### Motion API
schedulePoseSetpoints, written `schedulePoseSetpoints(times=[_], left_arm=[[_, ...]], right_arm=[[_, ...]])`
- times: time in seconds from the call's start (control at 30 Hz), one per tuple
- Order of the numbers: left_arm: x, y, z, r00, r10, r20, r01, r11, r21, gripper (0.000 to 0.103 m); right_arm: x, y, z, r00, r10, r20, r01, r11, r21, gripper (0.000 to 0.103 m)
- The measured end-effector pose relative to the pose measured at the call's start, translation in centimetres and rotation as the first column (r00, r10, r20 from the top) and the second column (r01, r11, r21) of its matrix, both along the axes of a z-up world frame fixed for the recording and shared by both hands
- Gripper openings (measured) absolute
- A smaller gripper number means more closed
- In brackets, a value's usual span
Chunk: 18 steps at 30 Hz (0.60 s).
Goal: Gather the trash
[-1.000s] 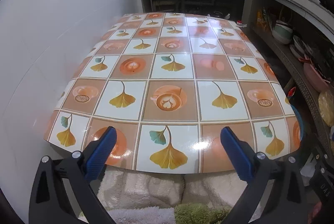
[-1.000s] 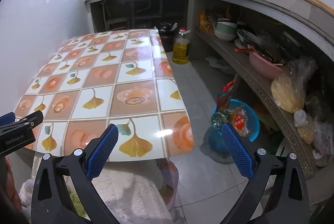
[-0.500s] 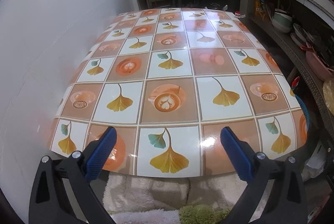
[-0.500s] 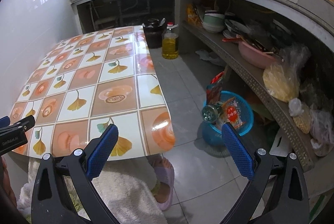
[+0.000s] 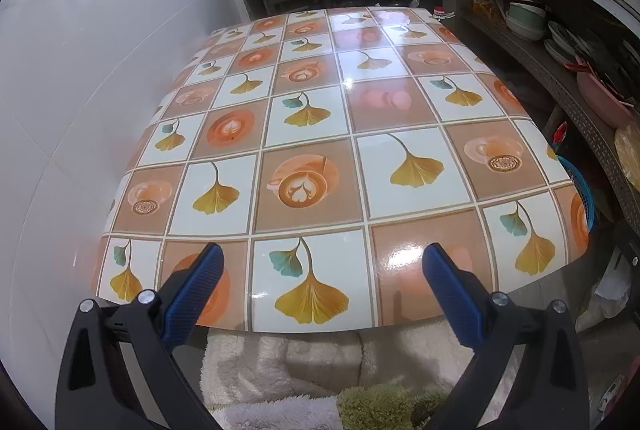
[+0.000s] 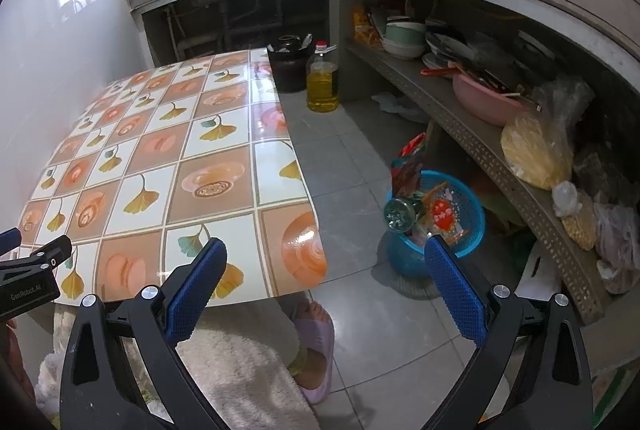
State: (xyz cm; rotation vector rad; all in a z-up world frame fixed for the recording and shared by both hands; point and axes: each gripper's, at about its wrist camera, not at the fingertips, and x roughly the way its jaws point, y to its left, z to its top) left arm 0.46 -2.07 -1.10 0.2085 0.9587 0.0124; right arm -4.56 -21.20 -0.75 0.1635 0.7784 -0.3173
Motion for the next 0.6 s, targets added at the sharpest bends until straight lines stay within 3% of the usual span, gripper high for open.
schedulePoseSetpoints(times=[0.6], left_arm=[[-0.41,-0.41,0.33,1.0,-0.021,0.004,0.021,1.0,0.0,0.097]], right_arm=[[-0.09,-0.24,0.0,1.0,0.003,0.0,-0.003,1.0,0.001,0.095]])
